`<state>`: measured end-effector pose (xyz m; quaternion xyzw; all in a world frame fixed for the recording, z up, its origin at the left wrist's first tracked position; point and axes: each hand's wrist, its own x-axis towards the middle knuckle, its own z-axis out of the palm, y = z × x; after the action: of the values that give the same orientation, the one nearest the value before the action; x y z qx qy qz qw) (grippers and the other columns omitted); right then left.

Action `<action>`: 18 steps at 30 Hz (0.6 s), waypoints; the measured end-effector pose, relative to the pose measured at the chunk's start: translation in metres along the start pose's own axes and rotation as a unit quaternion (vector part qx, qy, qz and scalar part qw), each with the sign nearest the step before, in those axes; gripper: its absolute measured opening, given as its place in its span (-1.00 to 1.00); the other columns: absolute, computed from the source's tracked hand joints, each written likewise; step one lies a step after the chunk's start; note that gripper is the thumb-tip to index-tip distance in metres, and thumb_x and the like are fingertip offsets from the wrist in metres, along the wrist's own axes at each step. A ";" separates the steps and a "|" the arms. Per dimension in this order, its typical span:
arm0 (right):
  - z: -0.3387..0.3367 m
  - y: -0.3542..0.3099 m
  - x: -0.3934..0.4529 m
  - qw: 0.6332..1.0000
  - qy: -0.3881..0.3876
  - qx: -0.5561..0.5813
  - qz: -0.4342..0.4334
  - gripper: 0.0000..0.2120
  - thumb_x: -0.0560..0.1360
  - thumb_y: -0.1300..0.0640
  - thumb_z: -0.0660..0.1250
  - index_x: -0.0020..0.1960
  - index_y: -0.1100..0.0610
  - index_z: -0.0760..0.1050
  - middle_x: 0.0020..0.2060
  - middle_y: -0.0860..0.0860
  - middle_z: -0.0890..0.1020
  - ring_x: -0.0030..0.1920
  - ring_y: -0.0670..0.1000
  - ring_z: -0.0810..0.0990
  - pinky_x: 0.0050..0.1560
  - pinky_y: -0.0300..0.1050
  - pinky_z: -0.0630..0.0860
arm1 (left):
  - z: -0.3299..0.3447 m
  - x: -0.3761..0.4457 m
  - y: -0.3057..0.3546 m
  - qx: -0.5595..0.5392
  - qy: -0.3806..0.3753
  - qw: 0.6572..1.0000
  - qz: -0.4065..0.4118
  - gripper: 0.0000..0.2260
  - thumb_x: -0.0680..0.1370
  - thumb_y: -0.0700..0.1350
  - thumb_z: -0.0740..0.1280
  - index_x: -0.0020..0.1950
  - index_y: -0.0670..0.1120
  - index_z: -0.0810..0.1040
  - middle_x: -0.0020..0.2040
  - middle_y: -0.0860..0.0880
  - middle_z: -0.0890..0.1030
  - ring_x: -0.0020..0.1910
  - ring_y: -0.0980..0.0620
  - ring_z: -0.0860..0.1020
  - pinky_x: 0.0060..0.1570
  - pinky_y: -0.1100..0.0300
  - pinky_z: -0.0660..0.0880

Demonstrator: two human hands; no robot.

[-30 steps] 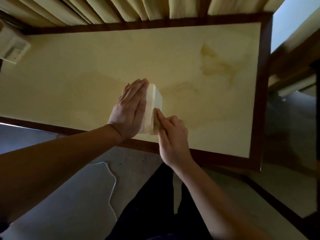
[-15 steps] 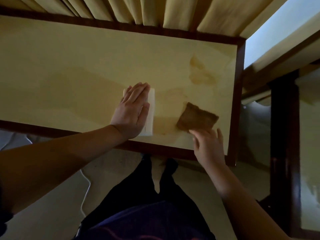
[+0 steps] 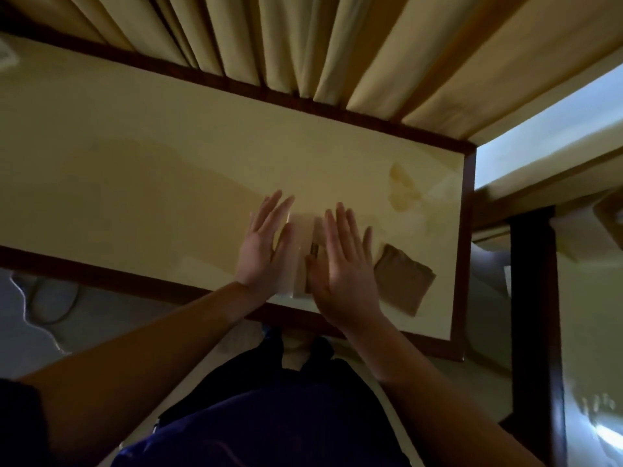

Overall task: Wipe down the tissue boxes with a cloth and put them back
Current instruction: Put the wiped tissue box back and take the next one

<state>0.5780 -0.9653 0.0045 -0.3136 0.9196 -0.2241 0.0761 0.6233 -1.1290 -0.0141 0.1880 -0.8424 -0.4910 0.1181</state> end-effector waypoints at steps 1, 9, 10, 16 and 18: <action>0.007 -0.007 0.006 1.000 -0.019 -0.012 -0.006 -0.26 0.73 -0.16 0.10 0.72 0.19 -0.11 0.71 0.12 -0.11 0.70 0.08 -0.23 0.67 0.22 -0.23 | -0.007 -0.001 -0.009 -0.006 -0.001 0.999 -0.035 -0.54 0.71 0.08 0.12 0.60 -0.01 0.37 0.61 0.02 0.32 0.59 0.13 0.24 0.52 -0.16 0.31; 0.020 -0.011 0.008 0.997 -0.046 -0.065 0.016 -0.04 0.59 -0.30 0.12 0.70 0.24 -0.21 0.70 0.15 -0.20 0.69 0.14 -0.29 0.65 0.32 -0.20 | -0.029 -0.003 -0.042 0.022 -0.131 0.976 -0.170 -0.31 0.63 0.23 0.27 0.67 -0.04 0.19 0.63 -0.05 0.27 0.56 -0.06 0.31 0.39 0.18 0.23; 0.019 -0.008 0.007 0.998 -0.040 -0.050 0.029 -0.03 0.57 -0.33 0.05 0.70 0.24 -0.22 0.70 0.15 -0.21 0.69 0.15 -0.29 0.65 0.34 -0.21 | -0.026 -0.002 -0.039 0.017 -0.142 0.972 -0.184 -0.25 0.60 0.26 0.30 0.68 -0.03 0.15 0.64 -0.06 0.24 0.57 -0.07 0.29 0.40 0.17 0.23; 0.024 0.019 -0.006 0.986 0.039 0.126 0.103 0.03 0.54 -0.54 -0.23 0.70 0.18 -0.30 0.69 0.06 -0.30 0.69 0.13 -0.31 0.60 0.43 -0.29 | 0.000 0.019 -0.007 0.002 -0.218 0.934 -0.282 0.28 0.27 0.42 0.51 0.71 -0.05 -0.17 0.66 -0.14 0.15 0.61 -0.15 0.21 0.49 -0.04 0.27; 0.028 0.024 -0.003 0.980 0.034 0.151 0.124 -0.01 0.55 -0.53 -0.19 0.70 0.12 -0.33 0.69 0.00 -0.32 0.68 0.07 -0.34 0.59 0.42 -0.31 | 0.010 0.023 -0.001 0.056 -0.218 0.941 -0.253 0.36 0.22 0.43 0.57 0.70 -0.07 -0.19 0.63 -0.10 0.20 0.58 -0.14 0.26 0.46 -0.02 0.31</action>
<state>0.5757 -0.9568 -0.0312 -0.1744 0.9088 -0.3601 0.1180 0.5986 -1.1316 -0.0191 0.2894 -0.7981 -0.4861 -0.2074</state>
